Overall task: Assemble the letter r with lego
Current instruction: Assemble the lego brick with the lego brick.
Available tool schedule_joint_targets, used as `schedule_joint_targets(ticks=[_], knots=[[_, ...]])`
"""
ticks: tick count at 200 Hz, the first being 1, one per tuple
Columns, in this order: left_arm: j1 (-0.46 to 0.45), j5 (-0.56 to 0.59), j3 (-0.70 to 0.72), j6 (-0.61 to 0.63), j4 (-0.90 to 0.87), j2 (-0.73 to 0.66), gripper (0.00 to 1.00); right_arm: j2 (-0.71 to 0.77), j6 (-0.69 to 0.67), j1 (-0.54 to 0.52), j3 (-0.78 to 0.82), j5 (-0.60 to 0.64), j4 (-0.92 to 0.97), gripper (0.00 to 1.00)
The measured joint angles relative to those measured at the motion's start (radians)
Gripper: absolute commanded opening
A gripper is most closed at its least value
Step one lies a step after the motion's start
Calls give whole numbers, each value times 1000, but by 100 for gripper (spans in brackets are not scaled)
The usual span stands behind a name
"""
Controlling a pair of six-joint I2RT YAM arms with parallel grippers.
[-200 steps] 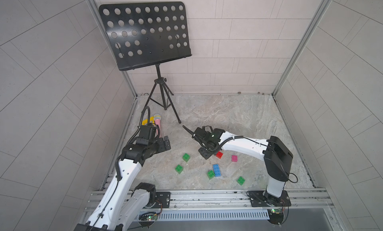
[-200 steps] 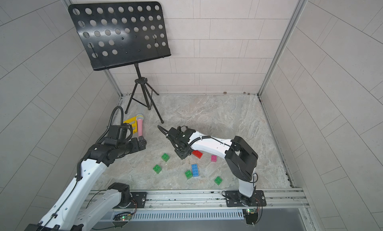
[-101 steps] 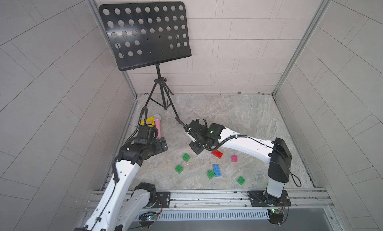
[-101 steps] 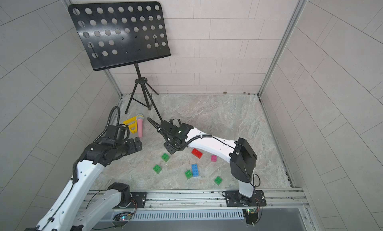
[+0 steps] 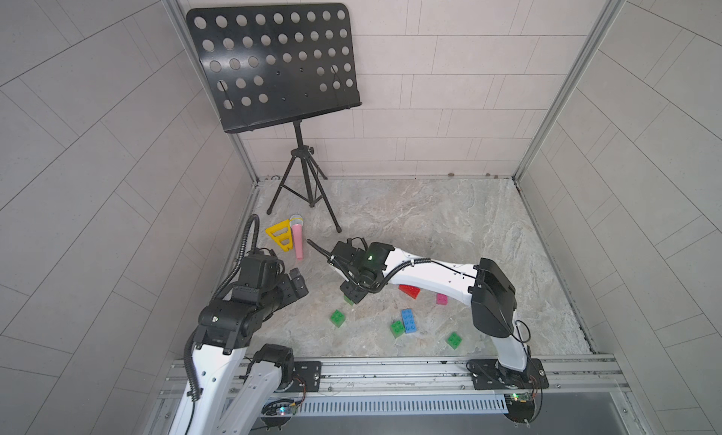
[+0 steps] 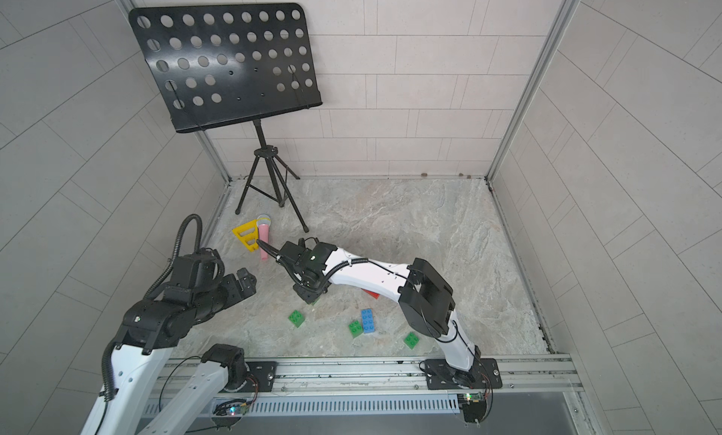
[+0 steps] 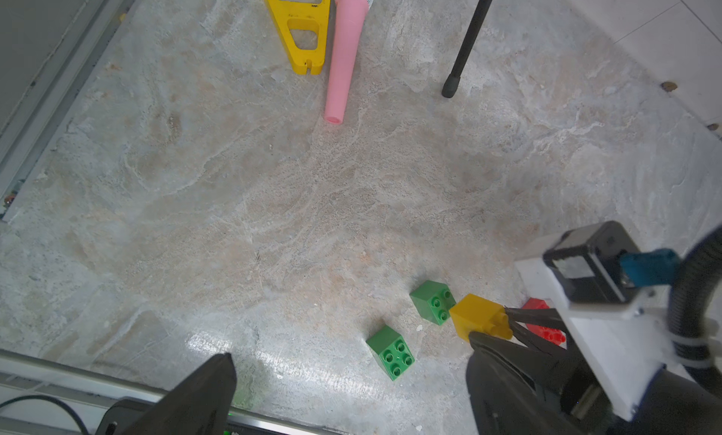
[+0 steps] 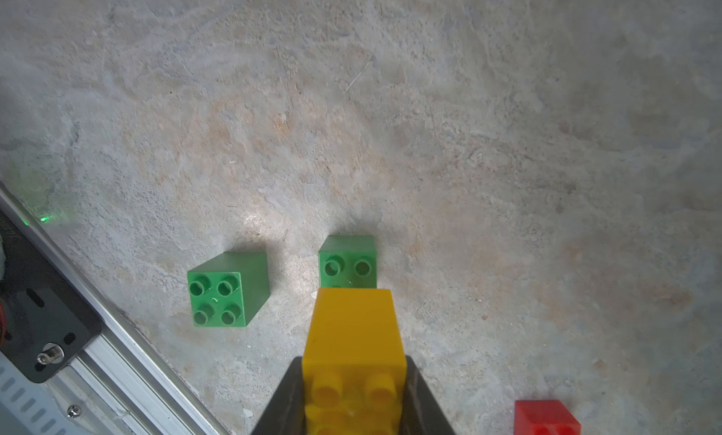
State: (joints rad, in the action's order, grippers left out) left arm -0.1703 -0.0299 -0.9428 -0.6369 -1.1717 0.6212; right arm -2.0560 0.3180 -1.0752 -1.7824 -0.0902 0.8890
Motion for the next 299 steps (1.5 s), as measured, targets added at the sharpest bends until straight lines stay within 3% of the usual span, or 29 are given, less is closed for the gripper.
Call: schedule_joint_targets(ticks=[299], knots=[[0, 4, 93, -44, -36, -140, 100, -246, -84, 1, -330, -24, 242, 0]])
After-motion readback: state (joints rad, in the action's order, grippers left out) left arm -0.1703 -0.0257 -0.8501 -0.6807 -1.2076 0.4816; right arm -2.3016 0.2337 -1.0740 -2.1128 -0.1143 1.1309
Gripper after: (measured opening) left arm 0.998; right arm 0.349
